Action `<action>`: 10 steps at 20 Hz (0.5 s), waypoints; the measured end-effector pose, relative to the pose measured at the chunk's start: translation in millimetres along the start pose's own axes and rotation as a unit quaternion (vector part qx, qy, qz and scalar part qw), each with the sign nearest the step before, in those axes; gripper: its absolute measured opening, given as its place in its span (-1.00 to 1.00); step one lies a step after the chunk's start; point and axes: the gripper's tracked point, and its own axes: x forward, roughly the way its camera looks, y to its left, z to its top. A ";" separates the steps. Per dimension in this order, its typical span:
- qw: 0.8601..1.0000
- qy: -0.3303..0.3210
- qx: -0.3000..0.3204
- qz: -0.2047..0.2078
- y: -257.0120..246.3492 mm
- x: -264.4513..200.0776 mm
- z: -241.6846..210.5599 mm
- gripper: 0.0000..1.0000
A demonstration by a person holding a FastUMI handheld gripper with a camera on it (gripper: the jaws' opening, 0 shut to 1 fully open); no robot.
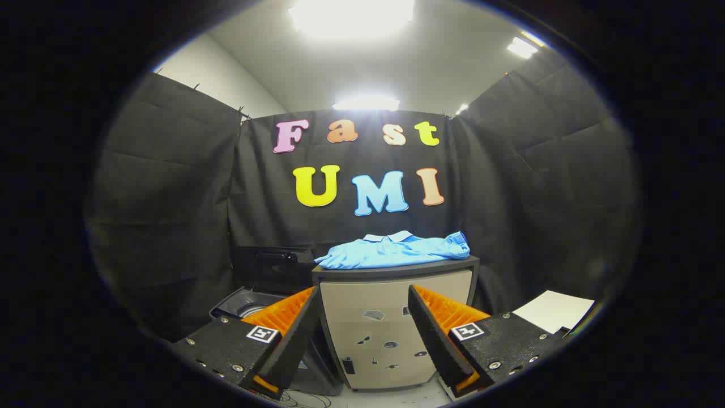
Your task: Put the clothes into the washing machine and then close the washing machine lid.
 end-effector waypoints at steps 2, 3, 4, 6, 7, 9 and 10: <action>1.000 0.006 -0.003 -0.001 -0.7 -1.4 -7.0 0.90; 1.000 0.008 0.000 -0.001 -0.2 -1.3 -8.9 0.90; 1.000 0.009 0.003 0.000 0.4 -2.1 -9.2 0.90; 1.000 0.009 0.003 0.000 -0.6 -1.8 -8.4 0.90; 1.000 0.007 0.002 0.001 0.6 -2.2 -7.9 0.90; 1.000 0.007 0.002 0.003 2.2 -0.8 -7.4 0.90; 1.000 0.006 0.002 0.004 3.7 -1.4 -6.2 0.90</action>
